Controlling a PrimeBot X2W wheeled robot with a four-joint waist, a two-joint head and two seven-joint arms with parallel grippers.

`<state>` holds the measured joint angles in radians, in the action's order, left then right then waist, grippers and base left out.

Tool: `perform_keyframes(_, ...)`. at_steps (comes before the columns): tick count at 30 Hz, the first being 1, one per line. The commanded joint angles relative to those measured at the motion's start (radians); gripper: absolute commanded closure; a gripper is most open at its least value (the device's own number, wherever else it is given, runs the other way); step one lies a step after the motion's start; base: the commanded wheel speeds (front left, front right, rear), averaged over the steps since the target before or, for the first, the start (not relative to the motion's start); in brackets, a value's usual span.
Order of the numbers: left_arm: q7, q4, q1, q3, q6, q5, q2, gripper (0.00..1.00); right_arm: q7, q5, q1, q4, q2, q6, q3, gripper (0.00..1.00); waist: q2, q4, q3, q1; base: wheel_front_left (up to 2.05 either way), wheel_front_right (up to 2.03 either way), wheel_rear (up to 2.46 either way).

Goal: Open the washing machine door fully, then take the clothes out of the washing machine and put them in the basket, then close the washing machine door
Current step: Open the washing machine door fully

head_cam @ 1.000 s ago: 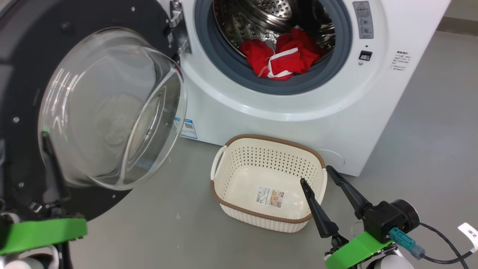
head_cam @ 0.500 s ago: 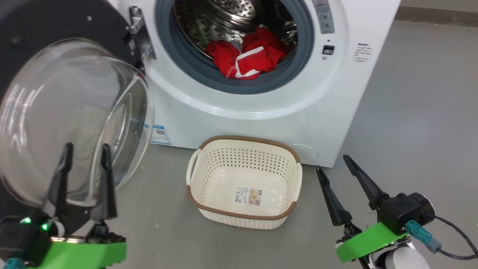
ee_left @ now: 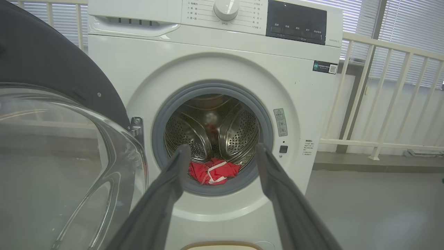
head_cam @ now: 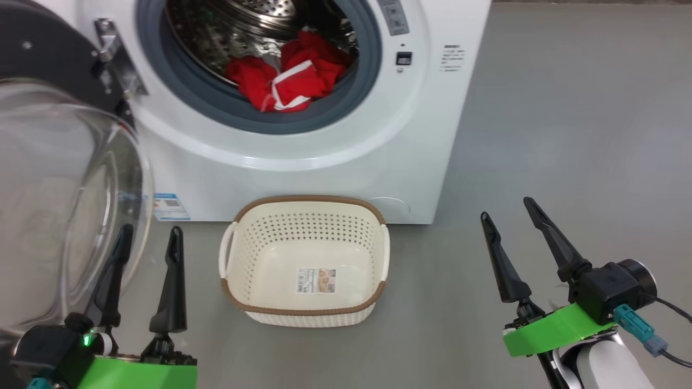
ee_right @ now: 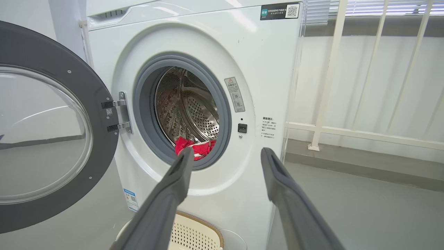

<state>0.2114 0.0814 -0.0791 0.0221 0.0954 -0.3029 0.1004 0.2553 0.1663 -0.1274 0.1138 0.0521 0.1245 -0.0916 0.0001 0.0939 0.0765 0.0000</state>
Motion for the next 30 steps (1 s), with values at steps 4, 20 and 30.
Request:
perform_keyframes(4,-0.004,0.013,0.001,0.03,-0.005,-0.001,0.018,0.0,0.006,-0.005,-0.035,-0.038,-0.002,0.006,-0.007,0.0,-0.0001,-0.061,0.007,0.0,0.0,0.0,0.0)
perform_keyframes(20,0.014,-0.03,0.057,0.041,-0.037,0.022,0.037,0.0,0.006,0.0,-0.004,-0.077,-0.002,0.006,0.023,0.0,-0.0001,-0.135,-0.011,0.0,0.0,0.0,0.0)
perform_keyframes(30,0.018,-0.067,0.103,0.042,-0.05,0.027,0.044,0.0,0.006,-0.005,0.039,-0.071,-0.002,0.006,0.023,0.0,-0.0001,-0.156,-0.057,0.0,0.0,0.0,0.0)
